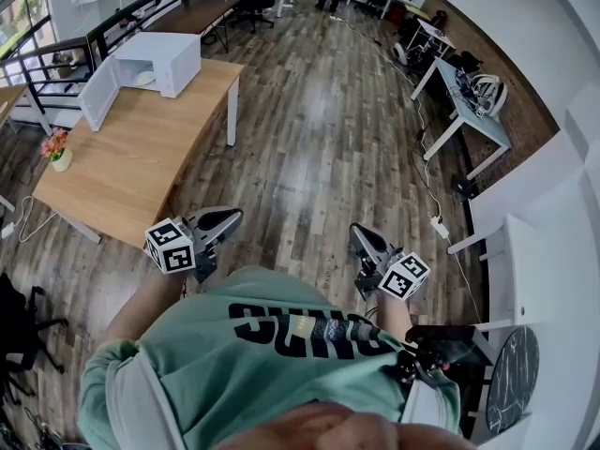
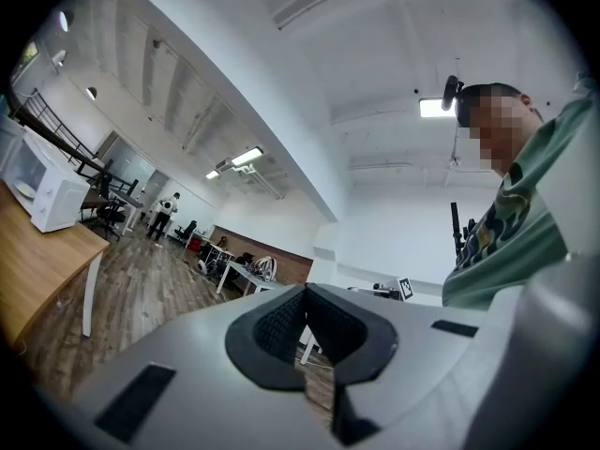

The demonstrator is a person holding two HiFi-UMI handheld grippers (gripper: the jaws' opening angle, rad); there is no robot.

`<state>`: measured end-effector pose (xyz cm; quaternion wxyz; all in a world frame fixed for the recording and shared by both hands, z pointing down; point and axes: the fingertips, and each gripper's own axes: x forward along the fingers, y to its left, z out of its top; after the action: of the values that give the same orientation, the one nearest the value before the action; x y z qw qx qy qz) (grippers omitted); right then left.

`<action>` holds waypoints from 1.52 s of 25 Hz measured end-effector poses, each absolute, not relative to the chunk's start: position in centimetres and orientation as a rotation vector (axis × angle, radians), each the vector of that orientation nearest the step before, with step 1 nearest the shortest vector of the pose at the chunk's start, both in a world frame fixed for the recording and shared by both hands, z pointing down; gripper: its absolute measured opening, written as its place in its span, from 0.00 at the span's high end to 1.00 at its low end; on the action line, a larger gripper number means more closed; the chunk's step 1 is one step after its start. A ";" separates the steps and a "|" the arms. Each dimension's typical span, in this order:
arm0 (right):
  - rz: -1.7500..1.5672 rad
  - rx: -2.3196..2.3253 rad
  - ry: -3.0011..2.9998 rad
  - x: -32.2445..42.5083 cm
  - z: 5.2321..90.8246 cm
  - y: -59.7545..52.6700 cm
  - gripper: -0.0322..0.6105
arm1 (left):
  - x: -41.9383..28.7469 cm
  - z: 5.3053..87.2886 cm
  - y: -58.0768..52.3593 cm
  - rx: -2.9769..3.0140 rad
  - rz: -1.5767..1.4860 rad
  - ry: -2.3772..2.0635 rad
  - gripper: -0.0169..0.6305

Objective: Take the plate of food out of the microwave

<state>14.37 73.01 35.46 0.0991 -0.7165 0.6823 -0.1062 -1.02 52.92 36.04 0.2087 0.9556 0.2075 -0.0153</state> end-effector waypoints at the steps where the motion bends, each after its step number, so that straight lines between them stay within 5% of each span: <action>1: -0.314 -2.117 2.011 14.6 35.5 73.5 0.94 | -0.8 35.9 53.4 2.660 -0.040 0.579 0.97; 25: -0.242 -2.154 2.027 17.3 39.8 85.3 0.94 | 4.9 38.1 69.3 2.693 0.181 0.736 0.97; 38: -0.232 -2.297 2.052 18.0 40.2 81.1 0.94 | 7.4 39.2 64.5 2.590 0.120 0.830 0.97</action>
<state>18.03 81.07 40.25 0.0265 -0.7435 0.6640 -0.0750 7.44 64.53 39.19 0.2081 0.9306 0.2981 0.0431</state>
